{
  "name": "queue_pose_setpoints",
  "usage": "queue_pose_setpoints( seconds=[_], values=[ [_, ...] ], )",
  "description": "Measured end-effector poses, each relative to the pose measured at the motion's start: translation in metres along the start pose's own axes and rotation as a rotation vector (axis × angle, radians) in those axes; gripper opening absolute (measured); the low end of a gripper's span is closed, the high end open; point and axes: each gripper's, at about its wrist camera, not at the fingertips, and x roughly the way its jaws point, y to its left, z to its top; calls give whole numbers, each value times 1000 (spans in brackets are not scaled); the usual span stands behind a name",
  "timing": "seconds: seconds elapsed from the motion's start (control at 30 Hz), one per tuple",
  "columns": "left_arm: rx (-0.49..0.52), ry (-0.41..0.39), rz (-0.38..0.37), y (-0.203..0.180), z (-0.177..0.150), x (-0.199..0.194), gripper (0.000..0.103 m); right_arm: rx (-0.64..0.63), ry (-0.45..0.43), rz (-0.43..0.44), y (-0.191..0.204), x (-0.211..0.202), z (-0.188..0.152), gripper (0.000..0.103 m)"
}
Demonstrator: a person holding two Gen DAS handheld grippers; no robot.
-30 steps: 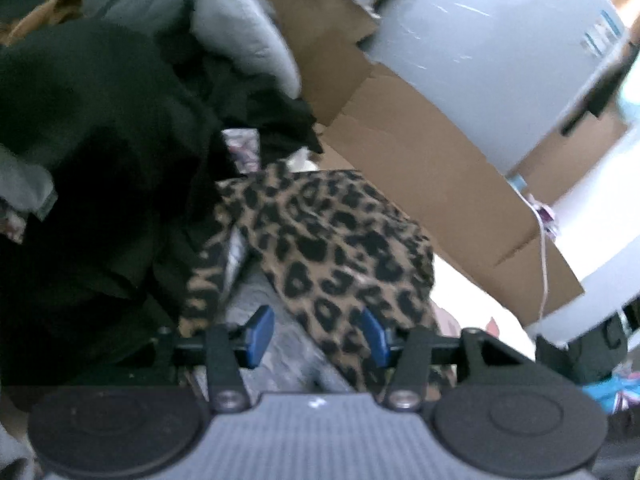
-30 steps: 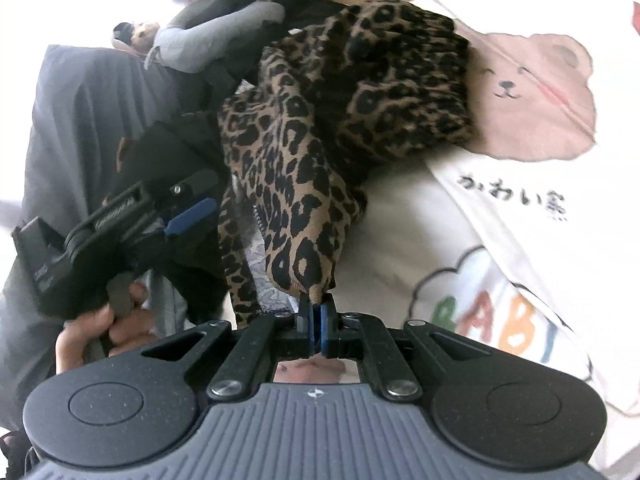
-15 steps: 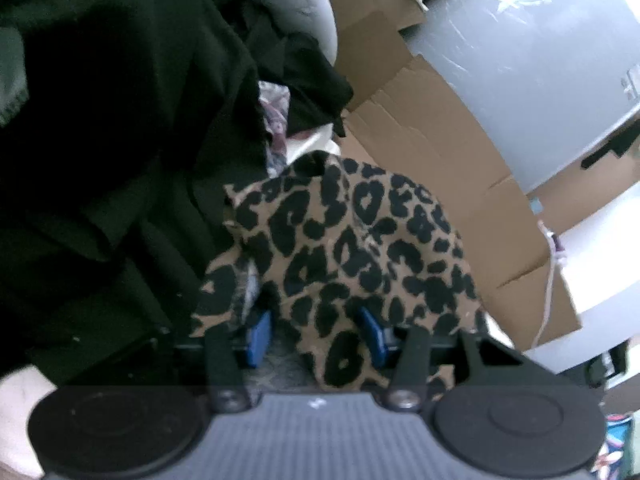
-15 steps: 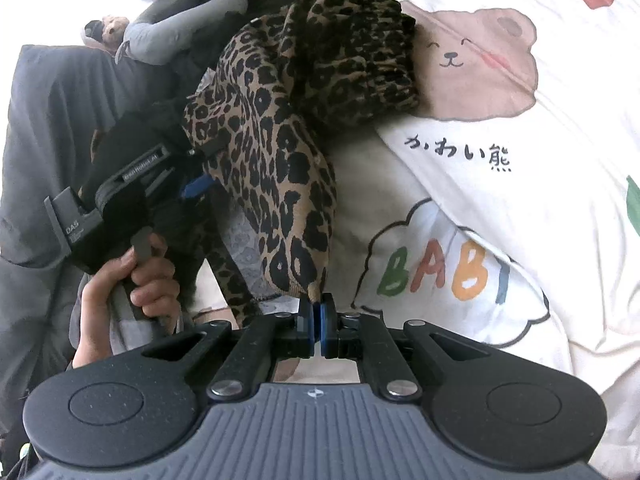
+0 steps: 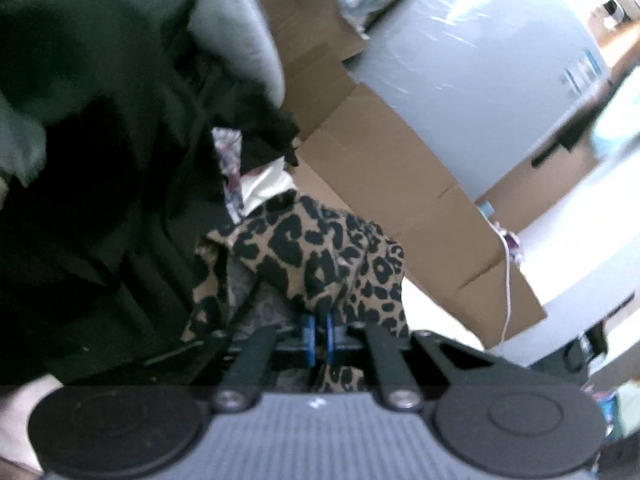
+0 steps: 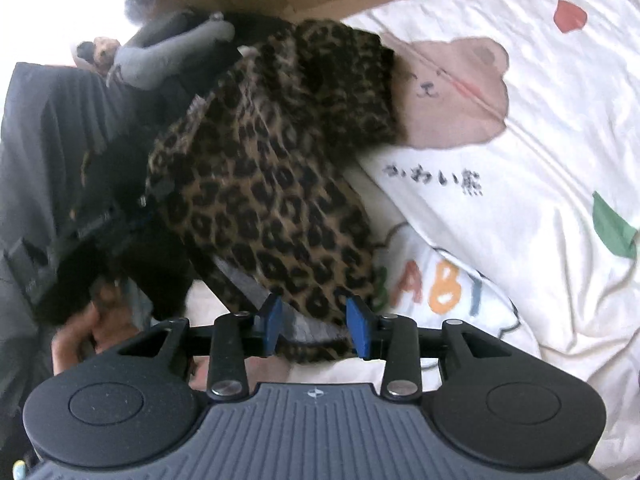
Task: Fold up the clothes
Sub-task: 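Lift the leopard-print garment off the pile with both tools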
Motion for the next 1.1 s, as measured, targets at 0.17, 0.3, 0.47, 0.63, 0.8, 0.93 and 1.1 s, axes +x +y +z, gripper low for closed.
queue_pose_setpoints(
  seconds=[0.17, 0.3, 0.47, 0.63, 0.8, 0.93, 1.1],
  values=[
    [17, 2, -48, -7, -10, -18, 4, 22, -2, 68, 20, 5, 17, 40],
    [56, 27, -84, -15, -19, -25, 3, 81, -5, 143, 30, 13, 33, 45],
    [114, 66, -137, -28, -31, -30, 3, 123, -6, 184, 43, 24, 48, 45],
    [171, 107, -199, -40, -45, -34, 3, 115, -11, 185, 58, 32, 57, 46],
    [199, 132, -243, -48, -56, -36, 3, 99, -8, 166, 67, 41, 66, 46],
    [220, 146, -263, -54, -62, -35, 2, 88, -2, 162, 71, 48, 70, 46],
    [260, 162, -311, -60, -67, -34, 2, 52, 5, 162, 72, 56, 70, 32]
  ],
)
